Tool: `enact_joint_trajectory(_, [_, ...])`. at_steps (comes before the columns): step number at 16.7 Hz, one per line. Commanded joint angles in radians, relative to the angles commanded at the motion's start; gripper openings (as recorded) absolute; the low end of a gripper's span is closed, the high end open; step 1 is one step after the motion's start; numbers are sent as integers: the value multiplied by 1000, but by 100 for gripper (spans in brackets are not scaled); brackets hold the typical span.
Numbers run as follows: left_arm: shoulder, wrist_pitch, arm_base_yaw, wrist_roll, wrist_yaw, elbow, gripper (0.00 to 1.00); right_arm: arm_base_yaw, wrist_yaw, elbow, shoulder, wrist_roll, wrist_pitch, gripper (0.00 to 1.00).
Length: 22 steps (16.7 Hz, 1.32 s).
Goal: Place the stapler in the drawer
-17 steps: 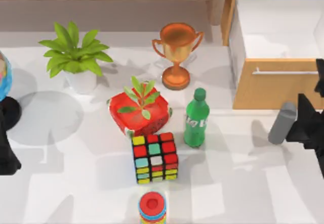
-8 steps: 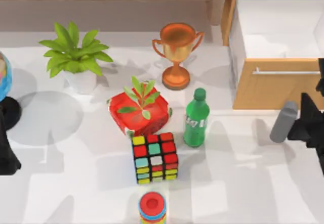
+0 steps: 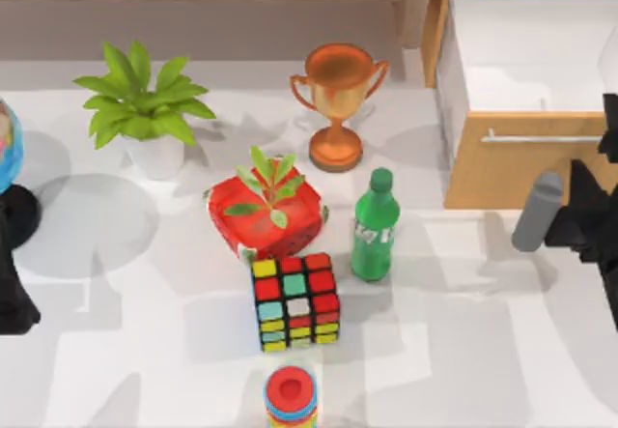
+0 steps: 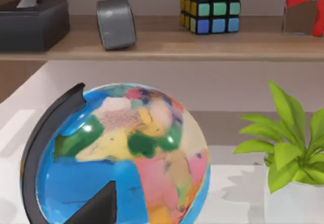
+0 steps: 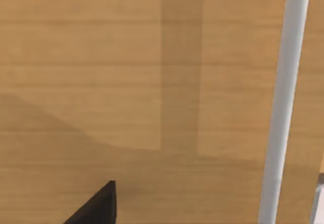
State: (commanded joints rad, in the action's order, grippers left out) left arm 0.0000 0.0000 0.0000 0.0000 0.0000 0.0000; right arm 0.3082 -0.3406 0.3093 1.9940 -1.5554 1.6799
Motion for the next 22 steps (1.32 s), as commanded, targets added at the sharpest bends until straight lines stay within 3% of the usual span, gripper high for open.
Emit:
enact_joint_trajectory(13, [0, 0, 0, 0, 0, 0, 100, 0, 0, 0, 0, 0, 0, 2])
enact_joint_trajectory(22, [0, 0, 0, 0, 0, 0, 100, 1, 0, -1, 2, 3, -3, 0])
